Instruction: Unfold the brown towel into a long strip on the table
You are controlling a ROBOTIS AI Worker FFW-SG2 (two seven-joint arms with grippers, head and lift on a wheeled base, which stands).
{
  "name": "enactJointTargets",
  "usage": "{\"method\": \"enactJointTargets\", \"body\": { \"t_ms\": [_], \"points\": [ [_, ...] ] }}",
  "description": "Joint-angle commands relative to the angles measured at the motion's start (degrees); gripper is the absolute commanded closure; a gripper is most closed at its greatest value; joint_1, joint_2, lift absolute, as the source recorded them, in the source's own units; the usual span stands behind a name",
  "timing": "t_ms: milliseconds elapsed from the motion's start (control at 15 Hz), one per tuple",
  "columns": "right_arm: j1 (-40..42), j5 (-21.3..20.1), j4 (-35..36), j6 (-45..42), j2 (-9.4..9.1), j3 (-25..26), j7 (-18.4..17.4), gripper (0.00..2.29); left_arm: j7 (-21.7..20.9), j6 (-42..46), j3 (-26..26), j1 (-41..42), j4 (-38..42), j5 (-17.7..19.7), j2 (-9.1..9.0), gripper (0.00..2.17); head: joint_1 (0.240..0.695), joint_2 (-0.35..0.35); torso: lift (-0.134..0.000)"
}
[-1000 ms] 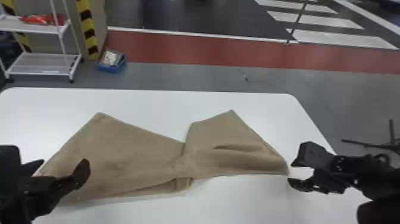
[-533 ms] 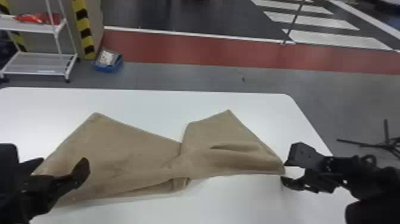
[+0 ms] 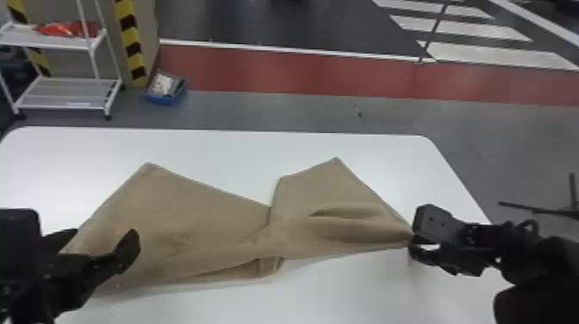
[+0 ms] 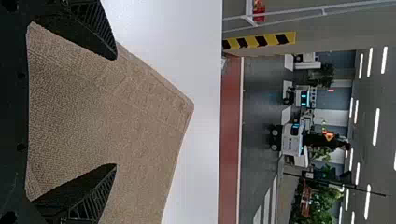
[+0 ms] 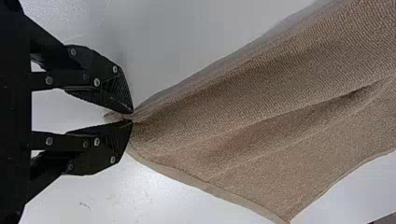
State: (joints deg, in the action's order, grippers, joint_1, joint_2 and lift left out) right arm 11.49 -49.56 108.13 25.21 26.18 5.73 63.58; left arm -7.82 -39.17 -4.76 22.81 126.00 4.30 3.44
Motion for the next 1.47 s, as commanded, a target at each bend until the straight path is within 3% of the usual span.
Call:
{"method": "enactJointTargets", "body": {
  "t_ms": [0,267,333,467,533,733,867,1200,1400],
  "points": [
    [0.6,0.3,1.1,0.2,-0.25,0.6,0.0,1.43,-0.6,0.0,-0.4,0.9,0.9,0.0,0.34,0.06,0.695,-0.184,-0.124],
    [1.4,3.4,3.4,0.1,-0.60,5.4,0.1,1.51,-5.3,0.0,-3.7,4.0,3.7,-0.4,2.27,0.06,0.695,-0.186,-0.123],
    [1.7,4.1,4.4,0.1,-0.60,6.7,0.1,1.51,-7.6,-0.2,-5.5,4.8,4.6,-0.4,3.07,0.06,0.695,-0.188,-0.123],
    [2.9,6.2,6.4,0.2,-0.78,9.4,0.4,1.51,-16.4,0.0,-9.7,5.6,4.8,-2.8,5.09,0.07,0.695,-0.189,-0.123],
    [3.6,6.5,7.1,0.1,-0.87,10.4,0.4,1.51,-21.4,0.4,-11.0,6.1,4.7,-7.6,6.41,0.08,0.695,-0.187,-0.123],
    [4.6,6.5,7.2,-0.5,-0.78,10.6,0.2,1.51,-30.4,6.3,-9.4,8.2,3.5,-25.6,9.31,0.15,0.695,-0.167,-0.123],
    [4.4,6.5,7.2,-0.1,-1.04,9.9,0.2,1.51,-33.9,10.6,-7.8,8.4,1.6,-33.3,11.77,0.15,0.695,-0.150,-0.123],
    [4.5,6.2,7.8,0.4,-1.75,9.3,0.2,1.51,-44.1,12.7,-6.1,3.4,-3.1,-40.4,15.72,0.21,0.695,-0.123,-0.123],
    [4.6,6.1,7.9,0.4,-1.92,9.3,0.2,1.51,-47.2,14.6,-5.5,2.2,-5.2,-44.5,17.04,0.33,0.695,-0.117,-0.123]
  ]
}}
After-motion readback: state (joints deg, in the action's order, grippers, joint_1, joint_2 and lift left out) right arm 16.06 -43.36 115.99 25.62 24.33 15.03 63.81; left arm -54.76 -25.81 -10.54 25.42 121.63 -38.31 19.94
